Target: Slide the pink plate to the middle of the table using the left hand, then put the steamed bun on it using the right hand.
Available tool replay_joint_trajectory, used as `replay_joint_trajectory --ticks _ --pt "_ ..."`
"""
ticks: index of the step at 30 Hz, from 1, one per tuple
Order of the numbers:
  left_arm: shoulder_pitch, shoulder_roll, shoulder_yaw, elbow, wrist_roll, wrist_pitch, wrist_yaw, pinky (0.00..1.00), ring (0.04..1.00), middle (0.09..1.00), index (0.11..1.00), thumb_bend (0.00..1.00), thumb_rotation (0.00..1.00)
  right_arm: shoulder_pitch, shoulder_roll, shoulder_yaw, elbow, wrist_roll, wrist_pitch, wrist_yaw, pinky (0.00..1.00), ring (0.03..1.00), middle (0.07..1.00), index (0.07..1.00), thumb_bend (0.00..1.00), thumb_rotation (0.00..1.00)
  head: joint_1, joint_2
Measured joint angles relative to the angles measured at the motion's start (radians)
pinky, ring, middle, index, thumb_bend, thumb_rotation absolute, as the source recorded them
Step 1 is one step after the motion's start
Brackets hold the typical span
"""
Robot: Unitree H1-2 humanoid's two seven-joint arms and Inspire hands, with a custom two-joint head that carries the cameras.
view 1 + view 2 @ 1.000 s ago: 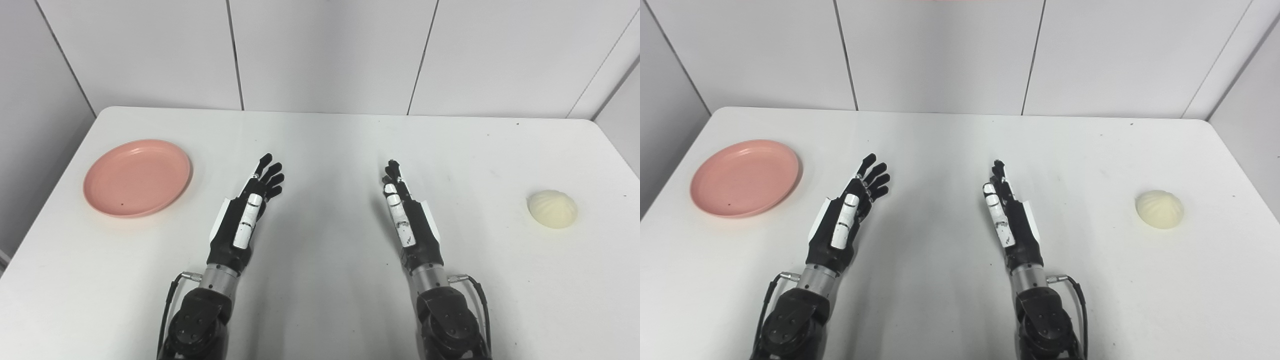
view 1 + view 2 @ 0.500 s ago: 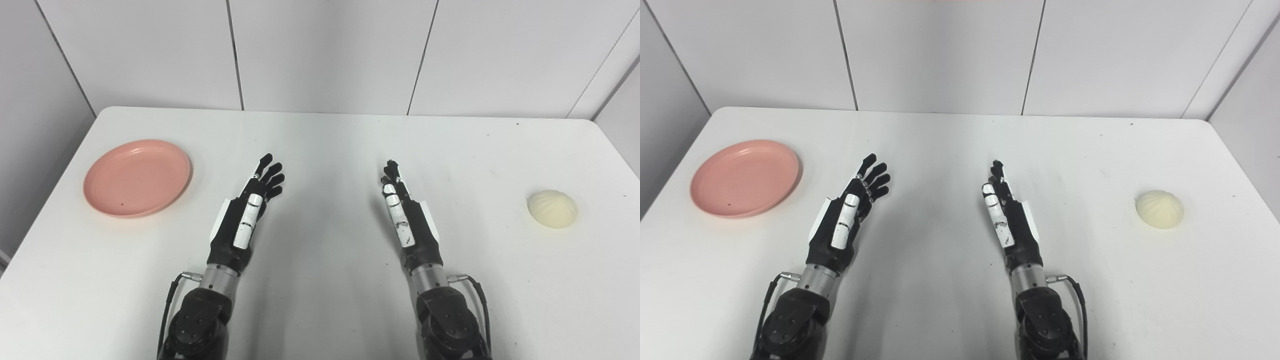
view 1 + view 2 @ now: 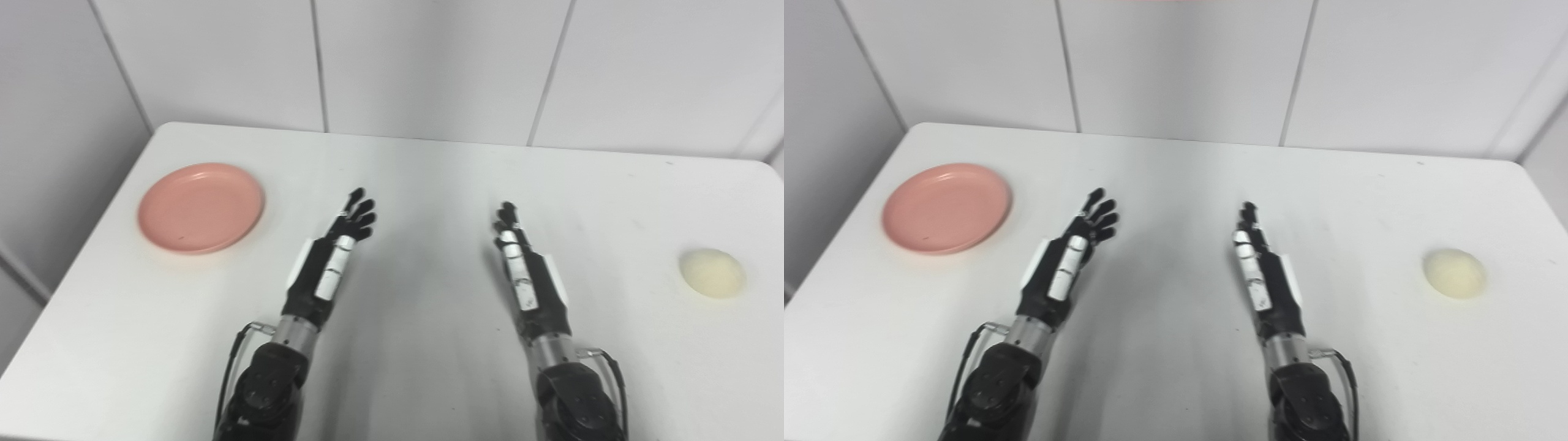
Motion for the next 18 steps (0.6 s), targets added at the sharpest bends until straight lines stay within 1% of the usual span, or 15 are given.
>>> replay_joint_trajectory --ticks 1,2,5,12,18 --pt "-0.003 -0.003 0.000 0.003 0.006 0.000 0.004 0.91 0.922 0.948 0.951 0.54 1.00 0.000 -0.003 -0.002 0.002 0.003 0.000 0.002 1.00 0.998 1.000 1.000 0.22 1.00 0.015 -0.011" --pt "-0.006 -0.007 -0.001 0.007 0.008 -0.001 0.009 0.91 0.924 0.949 0.953 0.54 1.00 -0.001 -0.005 -0.004 0.003 0.008 0.000 0.004 1.00 0.999 1.000 1.000 0.22 1.00 0.015 -0.011" --pt "-0.014 -0.016 -0.005 0.018 0.015 -0.002 0.016 0.91 0.927 0.951 0.953 0.54 1.00 -0.003 -0.008 -0.009 0.005 0.023 0.000 0.011 1.00 1.000 1.000 1.000 0.20 1.00 0.044 -0.028" --pt "-0.022 -0.032 -0.006 0.032 0.043 -0.013 0.025 0.91 0.922 0.946 0.945 0.52 1.00 -0.003 -0.023 -0.011 0.001 0.042 -0.001 0.032 1.00 1.000 1.000 1.000 0.19 1.00 0.066 -0.031" --pt "-0.022 -0.042 -0.006 0.034 0.044 -0.025 0.026 0.91 0.924 0.947 0.945 0.51 1.00 -0.002 -0.026 -0.017 -0.002 0.047 -0.001 0.041 1.00 1.000 1.000 1.000 0.18 1.00 0.065 -0.029"
